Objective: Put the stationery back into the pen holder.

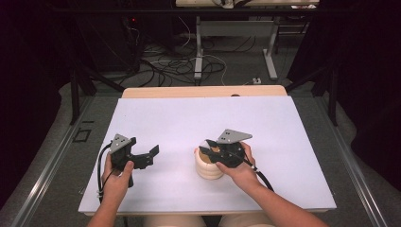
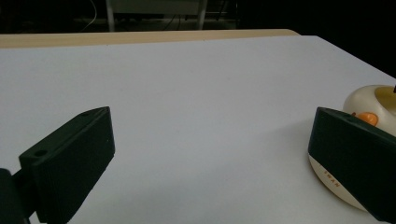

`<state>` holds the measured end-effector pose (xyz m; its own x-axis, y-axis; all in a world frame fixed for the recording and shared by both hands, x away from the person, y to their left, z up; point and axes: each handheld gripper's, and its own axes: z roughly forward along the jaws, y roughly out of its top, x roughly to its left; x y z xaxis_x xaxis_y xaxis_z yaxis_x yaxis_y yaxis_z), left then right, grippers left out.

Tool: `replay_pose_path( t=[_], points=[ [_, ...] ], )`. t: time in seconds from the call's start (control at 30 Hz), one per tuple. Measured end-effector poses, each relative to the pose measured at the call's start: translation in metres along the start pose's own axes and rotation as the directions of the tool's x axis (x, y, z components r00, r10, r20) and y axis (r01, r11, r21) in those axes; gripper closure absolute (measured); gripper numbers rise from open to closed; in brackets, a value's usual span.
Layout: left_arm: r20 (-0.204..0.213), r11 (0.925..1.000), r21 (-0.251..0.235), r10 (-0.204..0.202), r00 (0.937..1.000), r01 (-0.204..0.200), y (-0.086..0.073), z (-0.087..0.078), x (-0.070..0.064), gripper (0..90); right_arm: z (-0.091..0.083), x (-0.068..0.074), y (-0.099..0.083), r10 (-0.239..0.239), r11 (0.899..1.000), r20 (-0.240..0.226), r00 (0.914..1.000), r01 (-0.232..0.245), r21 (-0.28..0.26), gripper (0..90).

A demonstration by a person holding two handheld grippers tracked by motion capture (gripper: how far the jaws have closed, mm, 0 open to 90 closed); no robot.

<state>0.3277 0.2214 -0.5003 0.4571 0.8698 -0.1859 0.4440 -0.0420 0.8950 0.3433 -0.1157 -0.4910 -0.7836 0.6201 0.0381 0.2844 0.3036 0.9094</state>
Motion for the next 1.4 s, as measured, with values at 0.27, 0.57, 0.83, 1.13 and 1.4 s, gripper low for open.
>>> replay_pose_path(
  t=[0.27,0.57,0.83,1.13,1.4],
  points=[
    [-0.001,1.0,0.001,0.003,1.0,-0.003,0.0,0.0,-0.001,0.3,0.0,-0.001,0.0,-0.001,1.0,-0.001,1.0,0.001,0.007,64.8],
    [0.0,1.0,-0.001,-0.001,1.0,0.001,0.0,0.0,0.0,0.3,-0.004,-0.004,0.001,0.024,1.0,0.008,0.9997,-0.024,-0.003,51.3],
    [-0.004,1.0,-0.004,0.002,1.0,-0.002,0.0,-0.001,0.0,0.3,-0.018,-0.006,0.006,0.021,0.999,0.051,0.9985,-0.02,-0.031,38.8],
    [-0.004,1.0,-0.005,0.001,1.0,-0.001,0.0,-0.001,0.0,0.3,-0.04,-0.015,0.009,0.068,0.997,0.094,0.9933,-0.066,-0.026,26.2],
    [-0.005,1.0,-0.005,0.002,1.0,-0.002,0.001,-0.002,0.0,0.3,-0.059,-0.028,0.007,0.098,0.995,0.142,0.985,-0.094,-0.036,13.3]
  ],
)
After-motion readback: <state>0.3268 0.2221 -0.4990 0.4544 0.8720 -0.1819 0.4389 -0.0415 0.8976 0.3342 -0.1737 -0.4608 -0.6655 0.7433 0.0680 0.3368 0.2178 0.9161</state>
